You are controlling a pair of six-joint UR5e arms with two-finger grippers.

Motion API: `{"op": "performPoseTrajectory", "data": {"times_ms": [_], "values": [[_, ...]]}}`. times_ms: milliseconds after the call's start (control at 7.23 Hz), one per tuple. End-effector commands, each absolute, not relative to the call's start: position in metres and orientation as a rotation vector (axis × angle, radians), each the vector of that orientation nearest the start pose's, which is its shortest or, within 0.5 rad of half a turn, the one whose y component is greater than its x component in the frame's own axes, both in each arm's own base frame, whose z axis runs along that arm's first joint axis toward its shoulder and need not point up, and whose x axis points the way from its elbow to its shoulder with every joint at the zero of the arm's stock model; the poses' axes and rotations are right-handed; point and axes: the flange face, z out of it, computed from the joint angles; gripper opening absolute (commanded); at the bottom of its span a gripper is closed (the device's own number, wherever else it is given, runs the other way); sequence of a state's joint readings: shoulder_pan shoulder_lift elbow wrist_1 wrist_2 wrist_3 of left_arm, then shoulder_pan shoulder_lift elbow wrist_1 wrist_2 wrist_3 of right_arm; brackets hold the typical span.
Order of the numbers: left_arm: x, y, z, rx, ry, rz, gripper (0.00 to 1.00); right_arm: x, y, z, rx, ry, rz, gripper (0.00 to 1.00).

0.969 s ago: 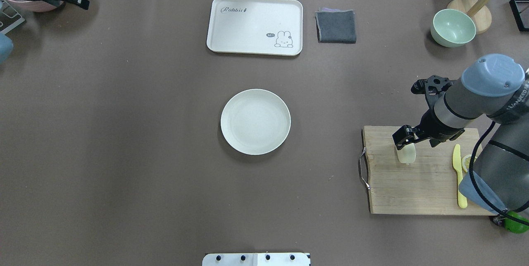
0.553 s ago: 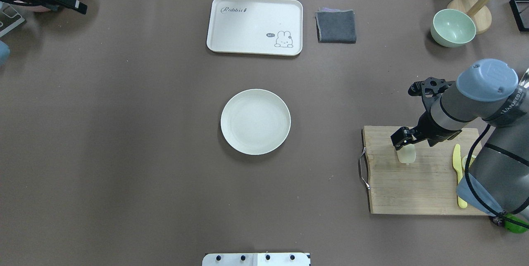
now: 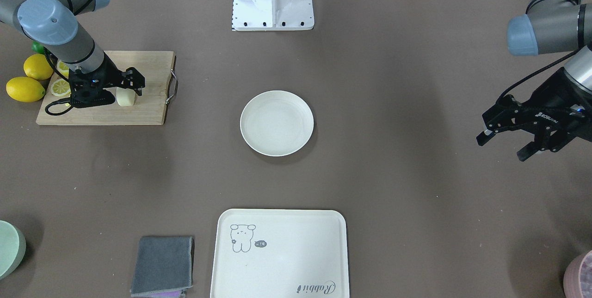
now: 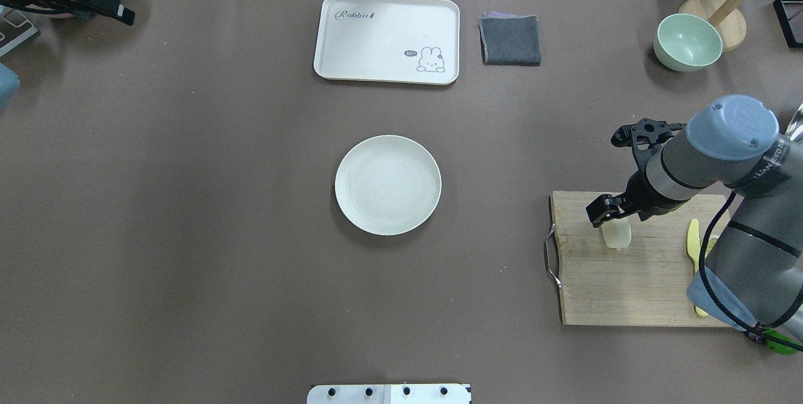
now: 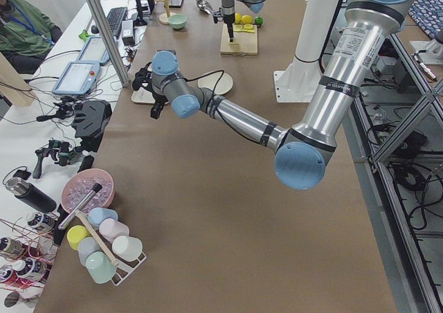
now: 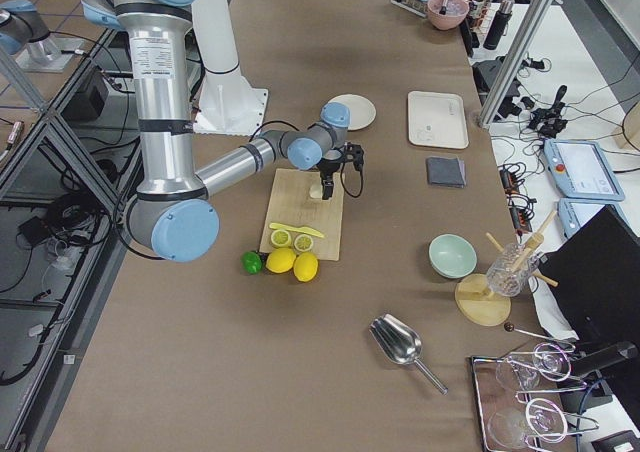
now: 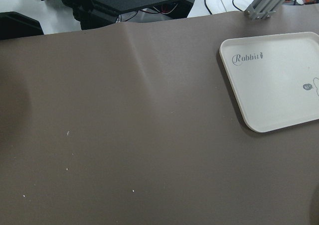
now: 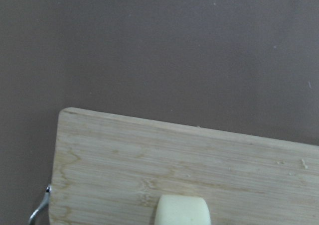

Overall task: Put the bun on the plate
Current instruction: 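Lower the right gripper and grasp the cream bun on the board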

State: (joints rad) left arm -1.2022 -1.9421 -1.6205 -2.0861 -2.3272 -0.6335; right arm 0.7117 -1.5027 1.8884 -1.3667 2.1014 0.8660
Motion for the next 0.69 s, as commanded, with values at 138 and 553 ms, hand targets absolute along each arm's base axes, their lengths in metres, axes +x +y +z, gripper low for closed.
{"op": "performPoseTrajectory", "data": {"times_ms": [138, 553], "values": [[0.1718, -0.6107, 0.3625, 0.448, 1.024, 0.119, 0.97, -0.343, -0.4034, 0.4545, 0.001, -0.775, -0.16, 0.36], [0.1734, -0.6121, 0.3669, 0.439, 1.021, 0.116, 0.97, -0.3414, -0.4038, 0.4453, 0.027, -0.795, -0.161, 0.0]]}}
